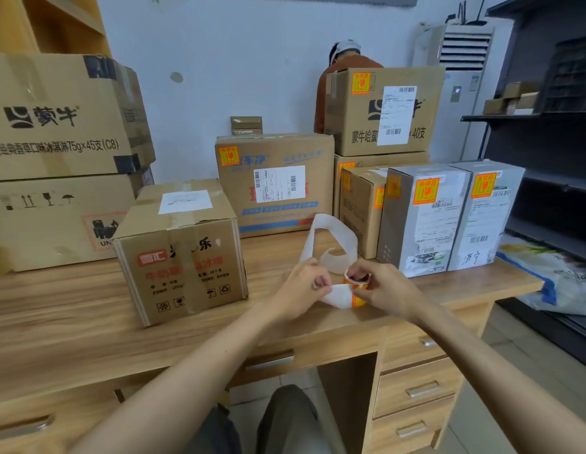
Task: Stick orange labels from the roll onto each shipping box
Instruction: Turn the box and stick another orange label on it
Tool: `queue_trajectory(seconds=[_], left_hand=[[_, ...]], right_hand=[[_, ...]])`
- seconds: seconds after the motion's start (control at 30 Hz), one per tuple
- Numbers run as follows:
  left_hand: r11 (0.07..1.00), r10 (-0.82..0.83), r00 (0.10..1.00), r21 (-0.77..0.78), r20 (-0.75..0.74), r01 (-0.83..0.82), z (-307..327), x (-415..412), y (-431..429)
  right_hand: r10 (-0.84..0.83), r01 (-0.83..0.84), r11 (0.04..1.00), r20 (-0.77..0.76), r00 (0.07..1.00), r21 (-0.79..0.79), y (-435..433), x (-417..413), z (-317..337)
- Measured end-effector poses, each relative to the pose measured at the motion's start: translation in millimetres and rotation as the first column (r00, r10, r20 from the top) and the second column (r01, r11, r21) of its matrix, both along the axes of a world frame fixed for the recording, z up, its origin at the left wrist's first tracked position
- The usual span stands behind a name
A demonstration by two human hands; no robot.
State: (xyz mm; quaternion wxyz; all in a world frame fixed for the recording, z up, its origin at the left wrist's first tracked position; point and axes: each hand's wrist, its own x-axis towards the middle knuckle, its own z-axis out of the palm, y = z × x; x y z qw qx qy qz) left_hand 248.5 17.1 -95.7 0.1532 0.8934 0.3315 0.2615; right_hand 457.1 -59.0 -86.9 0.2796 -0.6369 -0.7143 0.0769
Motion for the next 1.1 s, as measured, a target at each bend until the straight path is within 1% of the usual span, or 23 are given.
queue_trajectory(seconds=[0.2,0.4,0.47,0.53,0.63,0.73,0.83,0.97,1.1], left_hand=[[0.995,0.101,0.994,0.015,-0.042,-0.101,13.8,-28.4,8.3],[0.989,0.149,0.983,0.013,-0.107,-0.149,14.1,-40.2,9.1],[0.989,0.146,0.978,0.052,-0.150,-0.139,15.9,-38.9,7.7],[0.993,0.098,0.980,0.083,-0.171,-0.085,18.9,-34.5,5.2],[1.000,-0.011,0.994,0.010,-0.105,0.012,22.1,-19.3,-1.4],[0.996,-0.067,0.995,-0.065,-0.067,0.063,14.7,-4.8,4.0],[0.992,-0.047,0.998,-0.119,-0.034,0.042,2.2,-0.4,12.0],[0.991,-0.020,0.997,-0.128,0.077,0.030,-4.5,-5.7,14.4],[0.992,-0.025,0.998,-0.121,0.065,0.033,-4.7,-11.7,12.4]], right_hand=[[-0.036,0.035,0.999,0.048,0.998,0.005,5.5,-6.9,-1.1],[-0.016,0.017,1.000,0.097,0.995,-0.005,7.4,-12.2,-8.3],[-0.017,0.016,1.000,0.098,0.995,0.013,7.5,-14.0,-11.1],[-0.026,0.022,0.999,0.100,0.995,0.033,7.5,-15.8,-13.9],[-0.030,0.025,0.998,0.099,0.995,0.058,6.2,-17.8,-14.3],[-0.011,0.004,0.997,0.085,0.996,0.083,2.7,-20.2,-12.2],[-0.013,0.007,0.997,0.074,0.997,0.080,0.5,-22.9,-11.7],[-0.034,0.027,0.996,0.082,0.996,0.088,3.4,-22.2,-12.3],[-0.073,0.065,0.993,0.087,0.994,0.096,11.4,-20.1,-15.7]])
